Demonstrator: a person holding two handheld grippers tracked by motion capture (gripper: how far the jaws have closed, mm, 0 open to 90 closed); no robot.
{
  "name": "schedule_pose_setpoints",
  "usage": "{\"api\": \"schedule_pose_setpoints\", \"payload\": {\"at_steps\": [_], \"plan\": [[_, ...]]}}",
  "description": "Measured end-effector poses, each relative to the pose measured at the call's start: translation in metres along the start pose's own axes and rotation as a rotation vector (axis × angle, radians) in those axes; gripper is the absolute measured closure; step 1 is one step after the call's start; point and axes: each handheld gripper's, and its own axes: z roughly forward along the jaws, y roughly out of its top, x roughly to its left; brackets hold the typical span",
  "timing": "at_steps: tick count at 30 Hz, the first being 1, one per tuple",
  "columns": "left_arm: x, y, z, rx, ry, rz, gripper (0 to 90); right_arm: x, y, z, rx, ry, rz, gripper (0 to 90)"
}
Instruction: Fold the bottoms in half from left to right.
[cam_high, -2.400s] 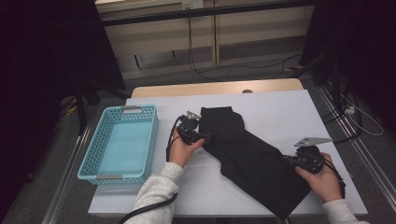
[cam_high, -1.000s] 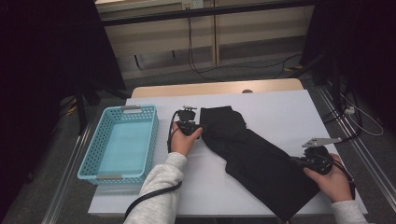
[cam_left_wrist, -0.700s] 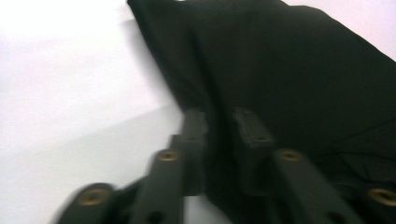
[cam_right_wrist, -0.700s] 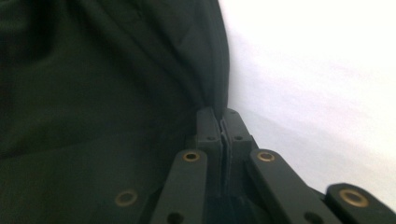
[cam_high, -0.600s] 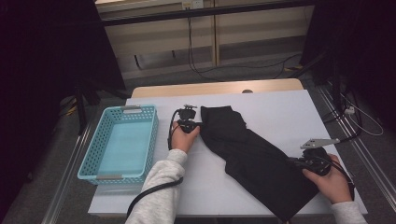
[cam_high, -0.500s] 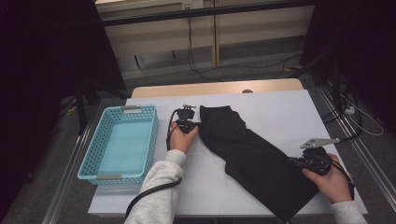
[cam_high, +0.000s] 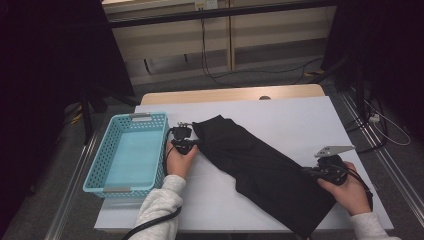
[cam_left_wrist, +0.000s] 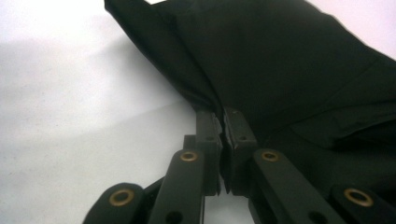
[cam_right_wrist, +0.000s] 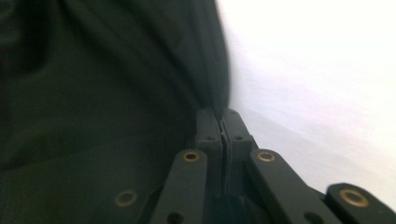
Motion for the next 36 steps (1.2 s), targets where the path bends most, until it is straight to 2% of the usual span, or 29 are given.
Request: {"api": "schedule_pose_setpoints", "payload": {"at_steps": [2, 3, 6, 7, 8, 9, 10, 14, 17, 19, 21, 24, 26, 27, 29, 33, 36], "plan": [[0.000, 0.002, 0.000, -0.015, 0.007, 0.010, 74.0, -0.004, 0.000, -0.004, 0.003, -0.005, 0.005, 88.3], [0.000, 0.004, 0.000, -0.023, 0.009, 0.022, 66.6, -0.008, 0.000, -0.005, -0.002, -0.011, 0.012, 88.3], [0.000, 0.009, 0.005, -0.026, 0.009, 0.009, 47.3, -0.018, -0.003, -0.005, 0.009, -0.025, 0.039, 88.2], [0.000, 0.011, 0.007, -0.030, 0.020, 0.015, 41.1, -0.019, -0.003, -0.003, 0.010, -0.026, 0.038, 88.2], [0.001, 0.013, 0.009, -0.032, 0.033, 0.041, 38.6, -0.020, -0.003, -0.003, 0.012, -0.026, 0.038, 88.1], [0.001, 0.014, 0.012, -0.039, 0.038, 0.060, 39.9, -0.020, -0.003, -0.002, 0.011, -0.028, 0.037, 88.1], [0.001, 0.016, 0.015, -0.041, 0.025, 0.072, 39.8, -0.020, -0.003, -0.002, 0.012, -0.029, 0.033, 88.1], [0.004, 0.021, 0.026, -0.007, 0.051, 0.105, 46.5, -0.021, -0.003, -0.002, -0.001, -0.026, 0.036, 87.8], [0.004, 0.024, 0.031, -0.008, 0.075, 0.141, 48.5, -0.021, -0.004, -0.002, -0.006, -0.021, 0.036, 87.8], [0.007, 0.026, 0.035, -0.008, 0.078, 0.137, 51.8, -0.020, -0.004, -0.002, -0.006, -0.018, 0.041, 87.8], [0.008, 0.029, 0.036, 0.007, 0.068, 0.136, 63.8, -0.021, -0.005, -0.002, -0.013, -0.015, 0.042, 87.7], [0.006, 0.033, 0.037, 0.038, 0.047, 0.131, 70.2, -0.021, -0.005, -0.003, -0.017, -0.010, 0.037, 87.8], [0.005, 0.034, 0.037, 0.052, 0.026, 0.123, 78.4, -0.021, -0.005, -0.003, -0.019, -0.011, 0.036, 87.8], [0.004, 0.034, 0.037, 0.051, 0.028, 0.127, 81.1, -0.021, -0.004, -0.003, -0.016, -0.012, 0.037, 87.8], [0.002, 0.034, 0.037, 0.054, 0.035, 0.134, 83.5, -0.021, -0.004, -0.003, -0.015, -0.014, 0.036, 87.9], [0.003, 0.035, 0.031, 0.071, 0.057, 0.108, 85.4, -0.020, -0.005, -0.004, -0.015, -0.013, 0.041, 87.9], [0.009, 0.036, 0.023, 0.056, 0.058, 0.075, 85.7, -0.021, -0.005, -0.005, -0.022, -0.012, 0.041, 87.9]]}}
